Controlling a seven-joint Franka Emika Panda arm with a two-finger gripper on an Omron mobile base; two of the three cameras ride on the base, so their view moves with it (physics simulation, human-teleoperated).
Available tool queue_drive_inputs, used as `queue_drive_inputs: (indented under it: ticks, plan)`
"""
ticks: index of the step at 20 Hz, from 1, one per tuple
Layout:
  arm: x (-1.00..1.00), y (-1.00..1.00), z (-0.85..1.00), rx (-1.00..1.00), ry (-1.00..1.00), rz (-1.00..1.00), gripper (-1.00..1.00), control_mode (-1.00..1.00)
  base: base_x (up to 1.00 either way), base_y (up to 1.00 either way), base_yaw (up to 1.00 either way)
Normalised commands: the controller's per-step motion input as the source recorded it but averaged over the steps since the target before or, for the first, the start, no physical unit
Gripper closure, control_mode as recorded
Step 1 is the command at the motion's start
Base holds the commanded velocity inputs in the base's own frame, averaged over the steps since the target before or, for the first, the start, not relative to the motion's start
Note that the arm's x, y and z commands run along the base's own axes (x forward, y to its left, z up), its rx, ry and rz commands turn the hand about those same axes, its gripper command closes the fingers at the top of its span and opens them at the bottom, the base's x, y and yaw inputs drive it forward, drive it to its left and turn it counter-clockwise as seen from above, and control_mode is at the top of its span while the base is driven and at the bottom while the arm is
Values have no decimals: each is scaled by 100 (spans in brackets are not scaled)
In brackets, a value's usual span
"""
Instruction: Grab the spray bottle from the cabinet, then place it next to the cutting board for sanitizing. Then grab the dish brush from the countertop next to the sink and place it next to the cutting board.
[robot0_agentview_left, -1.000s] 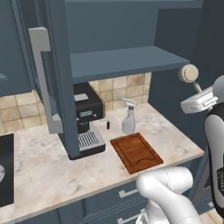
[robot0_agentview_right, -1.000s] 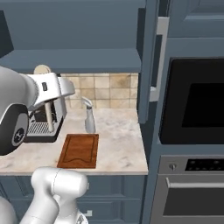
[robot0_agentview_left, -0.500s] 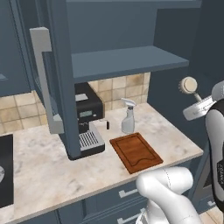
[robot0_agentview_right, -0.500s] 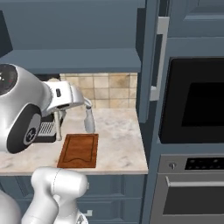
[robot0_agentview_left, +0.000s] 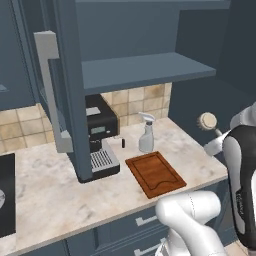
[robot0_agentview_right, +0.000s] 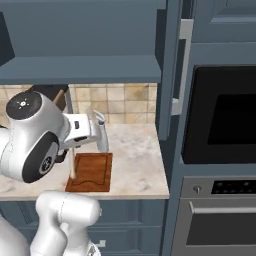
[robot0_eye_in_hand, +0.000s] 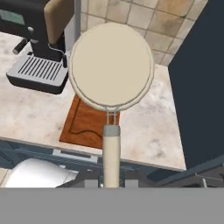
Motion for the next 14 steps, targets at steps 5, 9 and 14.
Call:
queue_drive_inputs:
  ticks: [5, 9, 14]
  plan:
    - [43, 0, -71, -2, 14, 0, 100, -100, 0, 0, 0]
    - [57, 0, -50, 0, 25, 0, 100, -100, 0, 0, 0]
    - [47, -11, -30, 0, 15, 0, 100, -100, 0, 0, 0]
